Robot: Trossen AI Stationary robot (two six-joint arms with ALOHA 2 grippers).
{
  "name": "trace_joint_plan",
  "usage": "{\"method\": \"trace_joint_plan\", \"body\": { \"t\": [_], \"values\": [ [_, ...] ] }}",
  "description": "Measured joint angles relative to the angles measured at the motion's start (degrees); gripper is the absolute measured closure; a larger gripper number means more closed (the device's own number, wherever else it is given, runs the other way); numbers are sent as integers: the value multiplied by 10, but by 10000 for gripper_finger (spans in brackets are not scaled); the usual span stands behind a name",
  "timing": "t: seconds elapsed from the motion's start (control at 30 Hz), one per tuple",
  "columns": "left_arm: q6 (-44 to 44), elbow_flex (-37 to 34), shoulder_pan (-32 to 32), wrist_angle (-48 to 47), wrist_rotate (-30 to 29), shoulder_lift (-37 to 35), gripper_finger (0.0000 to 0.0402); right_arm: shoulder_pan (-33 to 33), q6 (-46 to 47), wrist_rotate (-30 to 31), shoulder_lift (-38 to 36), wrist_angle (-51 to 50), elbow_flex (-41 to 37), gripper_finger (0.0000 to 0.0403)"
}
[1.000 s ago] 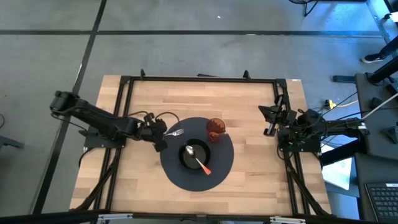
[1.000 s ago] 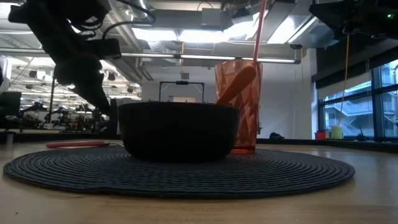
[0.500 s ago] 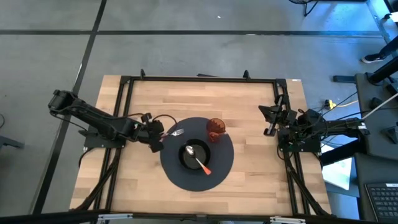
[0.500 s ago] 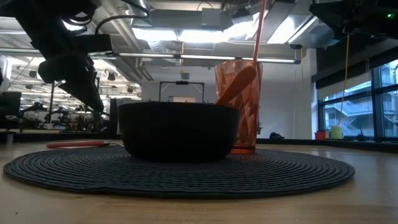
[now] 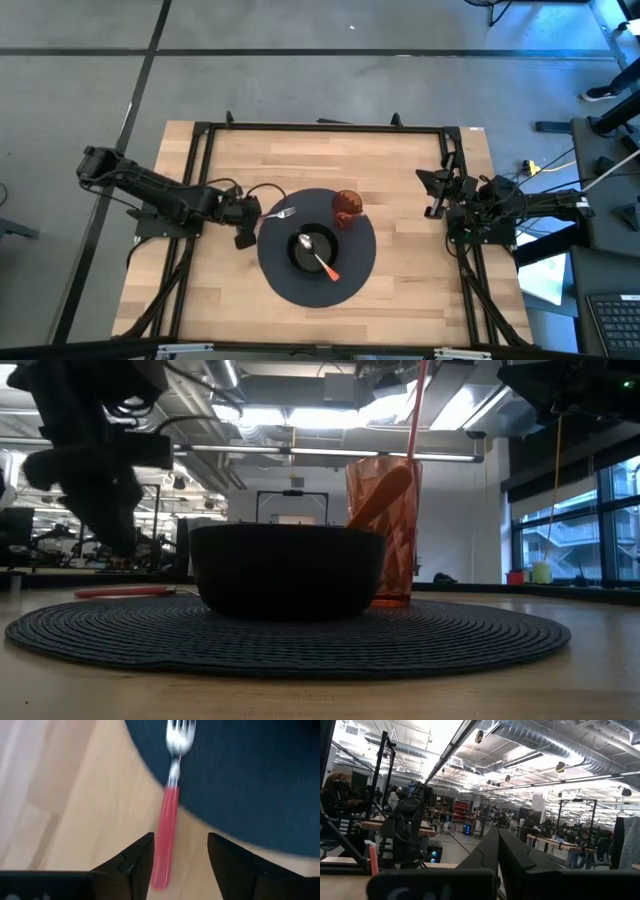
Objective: Pick & Place Utensil
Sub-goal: Put the pink fork into the black bowl
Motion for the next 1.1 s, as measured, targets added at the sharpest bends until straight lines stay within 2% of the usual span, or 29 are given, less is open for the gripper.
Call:
{"method": "trace_joint_plan", "body": {
  "t": [0.17,0.33,0.73,1.0,1.1],
  "values": [
    [32,0,28,-18,17,5,208,0,-1,0,0,5,0,393],
    [85,0,60,12,49,20,197,0,-1,0,0,6,0,393],
    [169,1,128,61,110,127,196,0,-2,0,0,8,0,393],
    [200,17,140,61,104,151,198,0,-4,0,0,8,0,393],
    [211,21,146,67,103,152,220,0,-4,0,0,10,0,393]
  ]
}}
